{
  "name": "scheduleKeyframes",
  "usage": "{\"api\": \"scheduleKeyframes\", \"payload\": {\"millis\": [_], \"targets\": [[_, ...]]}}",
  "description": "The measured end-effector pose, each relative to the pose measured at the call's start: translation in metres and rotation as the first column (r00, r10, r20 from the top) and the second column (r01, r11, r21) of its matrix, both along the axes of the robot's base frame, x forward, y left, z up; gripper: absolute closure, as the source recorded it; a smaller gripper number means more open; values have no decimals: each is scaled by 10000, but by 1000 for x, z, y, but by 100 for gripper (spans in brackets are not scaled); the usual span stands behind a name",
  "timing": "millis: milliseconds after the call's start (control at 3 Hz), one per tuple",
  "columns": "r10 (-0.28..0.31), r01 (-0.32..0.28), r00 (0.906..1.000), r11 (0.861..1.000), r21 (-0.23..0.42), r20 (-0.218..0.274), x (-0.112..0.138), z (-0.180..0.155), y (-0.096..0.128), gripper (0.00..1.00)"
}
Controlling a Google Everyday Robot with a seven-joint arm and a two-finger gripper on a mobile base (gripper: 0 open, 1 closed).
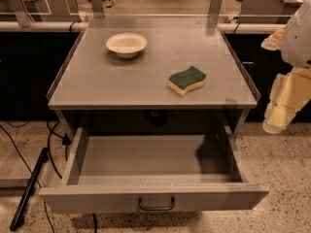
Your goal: Place sponge into top drawer
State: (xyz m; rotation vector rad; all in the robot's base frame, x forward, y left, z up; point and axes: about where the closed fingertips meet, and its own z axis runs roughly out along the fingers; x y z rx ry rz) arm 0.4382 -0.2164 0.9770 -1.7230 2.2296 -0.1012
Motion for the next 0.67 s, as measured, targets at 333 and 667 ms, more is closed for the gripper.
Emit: {"api": "scheduleKeyframes", "payload": {"millis": [333,667], "targets": [[0,0,10000,10000,0,0,0,0,0,0],[-555,551,9984,9982,233,146,11,0,1,0]]}}
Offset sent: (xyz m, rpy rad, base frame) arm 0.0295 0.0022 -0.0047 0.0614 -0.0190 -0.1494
